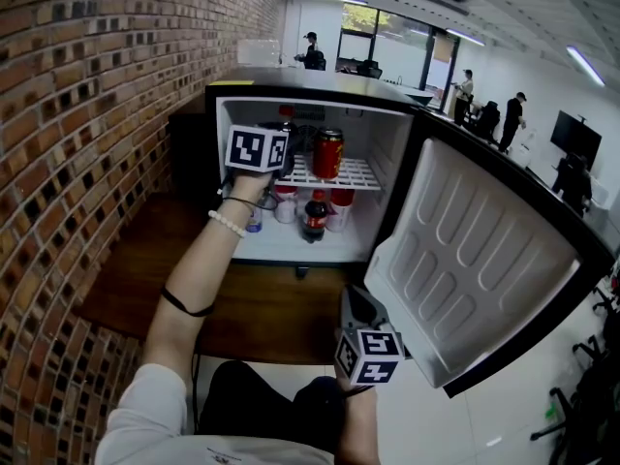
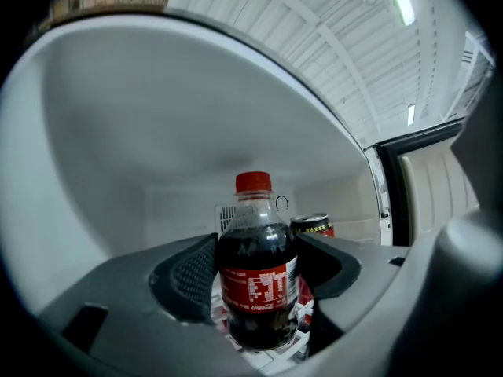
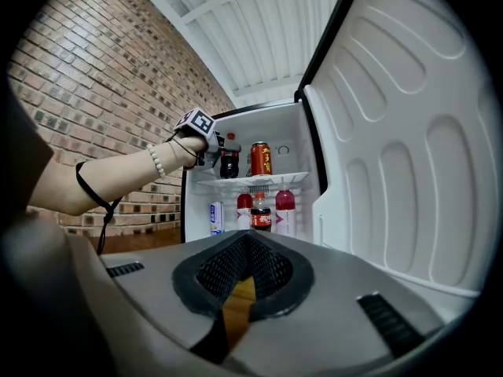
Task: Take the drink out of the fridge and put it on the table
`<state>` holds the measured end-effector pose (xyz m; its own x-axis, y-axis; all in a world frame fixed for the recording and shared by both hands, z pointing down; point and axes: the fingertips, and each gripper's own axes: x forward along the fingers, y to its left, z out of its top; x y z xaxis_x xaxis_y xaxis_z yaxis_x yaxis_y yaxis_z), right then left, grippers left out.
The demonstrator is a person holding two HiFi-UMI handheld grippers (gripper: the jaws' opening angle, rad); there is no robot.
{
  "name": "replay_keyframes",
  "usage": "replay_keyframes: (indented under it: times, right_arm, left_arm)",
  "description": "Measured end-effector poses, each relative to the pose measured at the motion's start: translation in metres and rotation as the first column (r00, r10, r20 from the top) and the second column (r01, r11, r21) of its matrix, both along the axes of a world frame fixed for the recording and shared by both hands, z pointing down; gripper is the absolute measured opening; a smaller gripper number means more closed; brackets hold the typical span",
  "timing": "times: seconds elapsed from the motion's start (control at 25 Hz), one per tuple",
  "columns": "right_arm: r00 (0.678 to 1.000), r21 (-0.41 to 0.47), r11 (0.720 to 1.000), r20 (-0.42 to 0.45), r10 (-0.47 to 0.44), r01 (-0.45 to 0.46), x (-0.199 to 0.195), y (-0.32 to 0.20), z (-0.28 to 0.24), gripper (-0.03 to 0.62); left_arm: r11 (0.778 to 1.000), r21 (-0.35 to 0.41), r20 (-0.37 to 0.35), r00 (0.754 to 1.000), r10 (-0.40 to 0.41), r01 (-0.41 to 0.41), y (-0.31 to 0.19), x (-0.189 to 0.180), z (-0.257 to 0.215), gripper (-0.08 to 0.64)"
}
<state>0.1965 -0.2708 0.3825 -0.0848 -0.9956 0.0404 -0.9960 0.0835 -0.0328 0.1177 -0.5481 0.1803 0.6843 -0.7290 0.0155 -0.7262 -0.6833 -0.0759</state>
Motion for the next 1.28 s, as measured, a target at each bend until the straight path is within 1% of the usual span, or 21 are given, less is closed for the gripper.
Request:
replay_keyframes:
  times: [0.2,0.4,0.56,0.76,1.08,1.28]
  right_arm:
    - [1.000,-0.005,1.000,0.006,-0.015,0.015,-0.007,0.000,0.001,0.012]
    - [1.000,0.003,1.000,0.003,-0.029,0.029,-0.015,0.000,-0.003,0.012]
    - [0.999,0.000,0.999,-0.001,-0.042,0.042,-0.021,0.000,-0.002,0.012]
    - [0.998,-0.002,0.998,-0.006,-0.057,0.057,-0.031,0.000,-0.002,0.012]
    - [0.997,-0.006,0.997,-0.014,-0.074,0.074,-0.040,-0.001,-0.001,0.012]
    - [0.997,-0.012,0.997,-0.010,-0.074,0.074,-0.040,-0.002,0.002,0.012]
  left_arm:
    - [0.999,0.037,-0.009,1.000,0.026,-0.025,0.026,-0.014,-0.012,0.307]
    - [0.997,0.044,-0.053,0.996,0.067,-0.065,0.054,-0.031,-0.010,0.307]
    - [0.996,0.047,-0.065,0.995,0.080,-0.078,0.074,-0.046,0.006,0.307]
    - [0.994,0.055,-0.064,0.993,0.095,-0.091,0.098,-0.061,0.029,0.307]
    - [0.995,0.021,-0.081,0.992,0.096,-0.095,0.126,-0.078,0.076,0.307]
    - [0.997,-0.003,-0.078,0.994,0.076,-0.077,0.134,-0.088,0.104,0.307]
